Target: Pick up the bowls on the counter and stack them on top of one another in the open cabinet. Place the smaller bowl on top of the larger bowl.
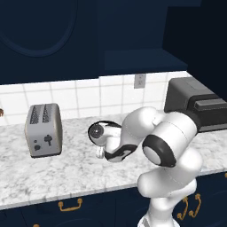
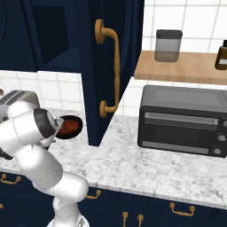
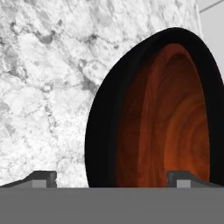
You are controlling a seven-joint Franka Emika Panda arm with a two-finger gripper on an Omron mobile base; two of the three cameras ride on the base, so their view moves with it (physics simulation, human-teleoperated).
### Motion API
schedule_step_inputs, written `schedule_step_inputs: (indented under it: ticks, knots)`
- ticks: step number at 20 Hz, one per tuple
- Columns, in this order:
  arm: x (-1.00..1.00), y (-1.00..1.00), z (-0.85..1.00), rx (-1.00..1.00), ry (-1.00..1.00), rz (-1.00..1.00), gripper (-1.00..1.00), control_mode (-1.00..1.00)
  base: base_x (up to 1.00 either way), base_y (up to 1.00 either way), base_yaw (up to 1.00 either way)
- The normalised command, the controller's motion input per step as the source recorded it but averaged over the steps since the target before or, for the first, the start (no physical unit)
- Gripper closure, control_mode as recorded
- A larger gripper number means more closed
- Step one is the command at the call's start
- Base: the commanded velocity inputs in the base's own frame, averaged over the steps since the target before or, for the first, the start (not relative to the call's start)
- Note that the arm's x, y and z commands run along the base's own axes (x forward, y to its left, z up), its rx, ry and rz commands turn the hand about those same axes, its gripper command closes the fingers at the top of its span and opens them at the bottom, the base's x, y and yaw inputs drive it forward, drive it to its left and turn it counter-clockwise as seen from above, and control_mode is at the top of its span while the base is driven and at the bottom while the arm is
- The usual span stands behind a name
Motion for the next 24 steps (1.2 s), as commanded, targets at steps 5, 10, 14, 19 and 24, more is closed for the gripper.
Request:
schedule_step_inputs:
  ticks: [5, 10, 14, 19, 24]
  knots:
    - [0.01, 0.00, -0.21, -0.02, 0.00, 0.00, -1.00, -1.00, 0.00, 0.00, 0.00]
    - [0.01, 0.00, -0.15, -0.01, 0.00, 0.00, 1.00, -1.00, 0.00, 0.00, 0.00]
    - [0.00, -0.03, -0.02, 0.00, 0.03, 0.00, 1.00, -1.00, 0.00, 0.00, 0.00]
    - [-0.03, -0.01, 0.13, 0.00, 0.00, 0.00, 1.00, -1.00, 0.00, 0.00, 0.00]
    - [-0.40, -0.01, 0.84, 0.00, -0.02, 0.00, 1.00, -1.00, 0.00, 0.00, 0.00]
